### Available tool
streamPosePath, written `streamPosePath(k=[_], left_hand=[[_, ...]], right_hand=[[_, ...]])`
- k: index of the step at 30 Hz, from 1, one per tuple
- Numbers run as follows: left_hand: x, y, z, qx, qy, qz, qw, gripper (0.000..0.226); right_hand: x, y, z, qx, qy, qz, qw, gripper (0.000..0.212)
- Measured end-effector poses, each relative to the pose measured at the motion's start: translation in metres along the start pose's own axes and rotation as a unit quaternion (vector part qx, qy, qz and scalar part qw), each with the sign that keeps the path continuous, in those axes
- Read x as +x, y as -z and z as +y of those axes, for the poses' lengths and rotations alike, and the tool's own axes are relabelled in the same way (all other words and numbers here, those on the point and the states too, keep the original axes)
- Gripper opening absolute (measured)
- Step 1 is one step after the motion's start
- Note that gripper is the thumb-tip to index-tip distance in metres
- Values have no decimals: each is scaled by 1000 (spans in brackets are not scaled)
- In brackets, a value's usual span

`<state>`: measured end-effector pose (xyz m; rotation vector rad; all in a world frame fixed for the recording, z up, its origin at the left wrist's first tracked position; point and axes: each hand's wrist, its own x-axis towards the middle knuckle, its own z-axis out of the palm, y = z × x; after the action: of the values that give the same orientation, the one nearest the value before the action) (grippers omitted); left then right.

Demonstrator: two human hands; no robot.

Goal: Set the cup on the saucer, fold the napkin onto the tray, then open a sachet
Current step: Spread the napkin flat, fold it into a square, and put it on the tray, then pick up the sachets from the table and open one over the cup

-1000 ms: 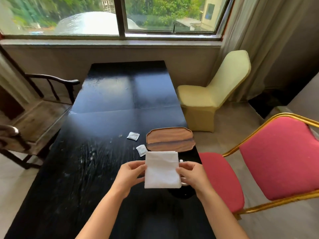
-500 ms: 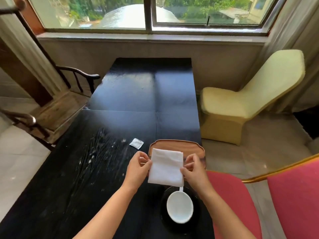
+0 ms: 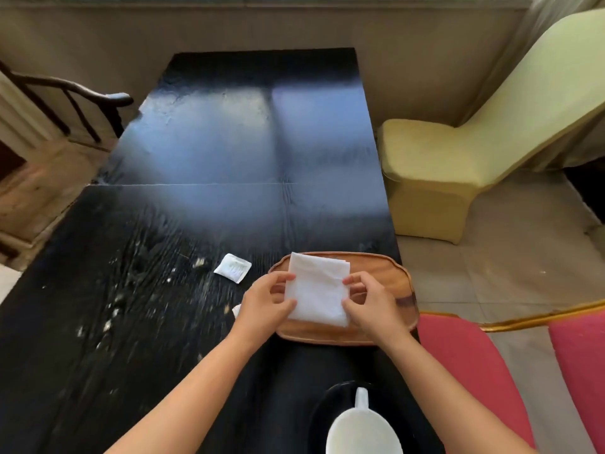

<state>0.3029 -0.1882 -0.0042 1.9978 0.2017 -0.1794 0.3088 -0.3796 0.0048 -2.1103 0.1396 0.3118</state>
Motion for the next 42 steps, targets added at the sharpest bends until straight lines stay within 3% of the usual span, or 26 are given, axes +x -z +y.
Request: streamPosePath(k=[12,14,16,19,21,23,31,35,39,42], left_hand=[[11,-36,-42,128,-89,14,988,48],[12,-37,-44,212,-149,40,965,48],[15,-37,-44,322,-223,58,919,59],[22,-40,-42,445,-260,-5,857,71],[28,-42,-45,481,-247,-49,840,74],[32,-42,-49,490,-224,-85,839,77],[31,-43,-51,482,-203,-105,846,77],[30,-37,-45,486,-202,-123,842,80],[27,-8,-38,349,-295,29,889,50],[41,33,-45,325,-274,134,895,31]], right_hand=[[19,-15,35,-142,63,36,987,31],[19,-15,39,-215,97,57,970,38],[20,-16,44,-292,149,65,943,53],[24,-18,49,-383,200,26,901,56],[27,-19,55,-412,181,-28,893,70],[29,-18,59,-428,165,-53,887,76],[27,-20,51,-461,169,-54,870,75],[27,-14,33,-480,161,-68,860,60],[29,-22,8,-457,222,36,860,43],[33,-44,-11,-434,266,68,858,38]])
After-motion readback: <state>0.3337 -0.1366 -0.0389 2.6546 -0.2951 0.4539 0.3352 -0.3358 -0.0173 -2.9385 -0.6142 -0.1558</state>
